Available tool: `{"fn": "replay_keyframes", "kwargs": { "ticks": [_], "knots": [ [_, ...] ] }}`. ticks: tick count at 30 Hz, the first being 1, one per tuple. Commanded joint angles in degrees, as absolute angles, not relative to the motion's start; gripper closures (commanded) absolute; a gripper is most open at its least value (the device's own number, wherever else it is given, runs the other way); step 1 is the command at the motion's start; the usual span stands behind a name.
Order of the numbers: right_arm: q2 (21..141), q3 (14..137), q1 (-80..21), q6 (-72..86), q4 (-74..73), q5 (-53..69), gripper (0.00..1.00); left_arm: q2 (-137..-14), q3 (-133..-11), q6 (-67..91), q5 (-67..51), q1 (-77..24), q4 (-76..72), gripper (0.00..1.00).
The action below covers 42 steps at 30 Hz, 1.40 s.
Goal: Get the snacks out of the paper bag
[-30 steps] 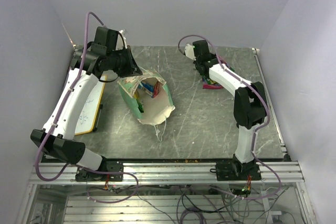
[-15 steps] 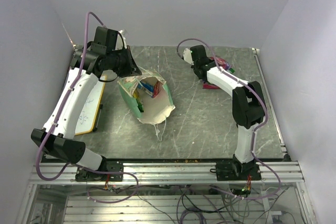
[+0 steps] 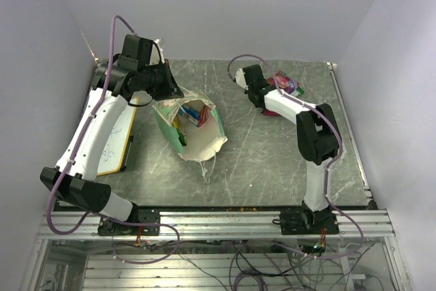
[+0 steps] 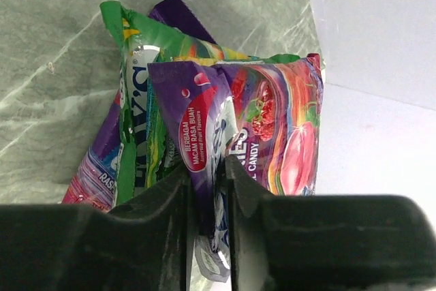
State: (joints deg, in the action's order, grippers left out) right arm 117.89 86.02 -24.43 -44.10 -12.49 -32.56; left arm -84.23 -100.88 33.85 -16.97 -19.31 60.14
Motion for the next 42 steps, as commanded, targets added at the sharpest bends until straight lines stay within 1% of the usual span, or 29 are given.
{"fn": "replay_keyframes", "kwargs": {
  "ticks": [1, 6, 10, 15, 17, 20, 24, 25, 26, 27, 30, 33, 35, 38, 42],
  "knots": [
    [115.2, 84.9, -24.1, -40.5, -15.6, -32.2, 0.75, -83.2, -101.2, 33.6, -17.7, -18.7, 59.8, 0.93],
    [110.6, 81.0, -23.3, -38.9, -16.5, -31.1, 0.68, -82.5, -99.9, 34.3, -19.0, -18.7, 58.7, 0.93],
    [108.2, 79.0, -22.8, -37.8, -17.9, -31.0, 0.65, -82.4, -99.0, 35.0, -20.2, -18.7, 58.0, 0.93],
    [103.2, 77.5, -22.8, -34.4, -20.1, -26.1, 0.55, -81.9, -97.9, 35.7, -21.2, -18.7, 57.4, 0.93],
    [101.4, 77.5, -22.8, -32.9, -22.2, -24.6, 0.54, -81.8, -97.6, 35.8, -21.4, -18.7, 57.3, 0.93],
    [97.0, 76.7, -22.8, -29.8, -25.1, -22.1, 0.49, -81.8, -97.5, 35.9, -21.7, -18.7, 57.3, 0.93],
    [87.0, 72.3, -22.9, -25.4, -24.4, -12.3, 0.43, -81.6, -97.1, 35.9, -21.9, -18.7, 57.0, 0.93],
    [84.2, 70.9, -22.9, -24.3, -23.7, -8.6, 0.4, -81.6, -96.8, 35.9, -22.1, -18.7, 56.7, 0.93],
    [81.7, 69.4, -23.0, -23.5, -23.0, -5.3, 0.32, -81.5, -96.6, 35.9, -22.4, -18.7, 56.4, 0.93],
    [78.9, 67.7, -23.3, -22.9, -22.1, -2.5, 0.29, -81.5, -96.5, 36.0, -22.6, -18.7, 56.0, 0.93],
    [70.7, 62.5, -25.0, -21.0, -19.2, 5.8, 0.27, -81.5, -95.7, 35.9, -23.5, -18.7, 55.3, 0.93],
    [64.2, 56.0, -28.7, -17.1, -13.4, 16.1, 0.28, -81.1, -94.4, 35.7, -24.6, -18.7, 54.4, 0.93],
    [61.1, 50.7, -34.1, -12.9, -7.1, 20.0, 0.28, -80.7, -93.5, 35.5, -25.4, -18.7, 54.0, 0.93],
    [58.9, 44.3, -43.4, -6.0, 3.2, 19.7, 0.3, -79.9, -91.8, 34.8, -26.2, -18.7, 54.3, 0.93],
    [59.8, 38.1, -53.2, -1.7, 17.9, 13.9, 0.31, -78.3, -89.7, 33.3, -25.9, -18.7, 56.1, 0.93]
  ]
}}
